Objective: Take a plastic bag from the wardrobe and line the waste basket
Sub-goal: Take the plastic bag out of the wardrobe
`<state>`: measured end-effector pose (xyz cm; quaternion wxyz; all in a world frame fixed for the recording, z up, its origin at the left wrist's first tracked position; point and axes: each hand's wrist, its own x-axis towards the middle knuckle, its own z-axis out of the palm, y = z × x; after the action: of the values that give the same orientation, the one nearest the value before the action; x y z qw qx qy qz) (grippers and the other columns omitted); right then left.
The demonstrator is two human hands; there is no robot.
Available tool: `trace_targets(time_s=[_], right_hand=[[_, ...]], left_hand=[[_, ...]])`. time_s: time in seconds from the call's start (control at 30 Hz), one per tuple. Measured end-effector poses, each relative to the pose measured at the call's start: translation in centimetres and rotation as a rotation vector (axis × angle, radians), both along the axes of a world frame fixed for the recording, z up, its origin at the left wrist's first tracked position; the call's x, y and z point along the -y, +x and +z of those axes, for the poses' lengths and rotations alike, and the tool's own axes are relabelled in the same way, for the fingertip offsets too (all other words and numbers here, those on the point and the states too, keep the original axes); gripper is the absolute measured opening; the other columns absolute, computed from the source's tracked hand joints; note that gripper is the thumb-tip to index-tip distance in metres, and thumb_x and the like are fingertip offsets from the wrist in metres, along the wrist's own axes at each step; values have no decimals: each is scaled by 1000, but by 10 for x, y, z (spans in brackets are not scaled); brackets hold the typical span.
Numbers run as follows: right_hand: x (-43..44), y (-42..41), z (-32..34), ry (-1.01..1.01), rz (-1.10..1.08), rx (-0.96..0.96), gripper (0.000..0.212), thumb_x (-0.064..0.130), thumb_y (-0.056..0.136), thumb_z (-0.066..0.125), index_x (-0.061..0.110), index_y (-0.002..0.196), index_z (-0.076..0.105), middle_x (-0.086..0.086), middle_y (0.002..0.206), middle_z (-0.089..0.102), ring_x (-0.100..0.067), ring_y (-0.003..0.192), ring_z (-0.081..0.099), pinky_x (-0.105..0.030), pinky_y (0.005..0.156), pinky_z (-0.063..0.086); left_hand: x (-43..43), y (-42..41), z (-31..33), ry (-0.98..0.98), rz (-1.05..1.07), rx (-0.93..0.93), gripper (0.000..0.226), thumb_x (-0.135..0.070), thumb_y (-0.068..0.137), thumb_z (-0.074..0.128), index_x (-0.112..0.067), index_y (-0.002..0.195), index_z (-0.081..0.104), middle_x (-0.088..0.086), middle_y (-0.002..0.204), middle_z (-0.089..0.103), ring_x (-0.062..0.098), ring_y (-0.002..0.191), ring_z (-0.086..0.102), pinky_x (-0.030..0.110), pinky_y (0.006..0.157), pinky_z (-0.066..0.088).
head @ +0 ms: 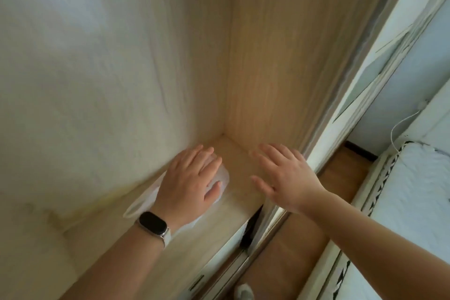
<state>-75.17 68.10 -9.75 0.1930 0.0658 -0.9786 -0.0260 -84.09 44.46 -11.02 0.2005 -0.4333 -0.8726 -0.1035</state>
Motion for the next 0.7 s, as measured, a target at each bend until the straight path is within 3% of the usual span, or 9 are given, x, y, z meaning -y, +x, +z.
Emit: trace_targets(time_s=[0.27, 0.43, 0.57, 0.7], right_hand=[[36, -69, -78, -52, 110, 234, 54, 58, 90, 38, 23, 129, 52, -5, 128, 61, -30, 115, 59, -47, 89, 52], [46, -121, -162, -87, 167, 449, 60, 60, 91, 34, 23, 134, 53, -3, 137, 57, -27, 126, 53, -47, 99, 47], [48, -151, -229, -109, 161, 546, 60, 59, 87, 37, 21, 127, 61, -5, 130, 63, -27, 118, 60, -45, 93, 51], [50, -175, -304, -85, 231, 609, 62, 58, 87, 39, 18, 131, 57, -9, 135, 59, -30, 122, 57, -46, 95, 49]], left_hand=[[56, -19, -86, -59, 247, 277, 45, -41, 83, 49, -18, 121, 60, 5, 128, 60, 29, 122, 52, 44, 100, 44], [71, -43, -161, -72, 412, 456, 46, -44, 82, 48, -22, 122, 59, 5, 123, 62, 29, 116, 55, 41, 94, 46], [71, -63, -227, -57, 504, 591, 46, -44, 80, 49, -20, 117, 61, 7, 121, 63, 31, 112, 59, 42, 93, 48], [73, -80, -306, -82, 577, 721, 52, -48, 79, 48, -18, 120, 61, 9, 123, 62, 32, 113, 58, 44, 92, 49]])
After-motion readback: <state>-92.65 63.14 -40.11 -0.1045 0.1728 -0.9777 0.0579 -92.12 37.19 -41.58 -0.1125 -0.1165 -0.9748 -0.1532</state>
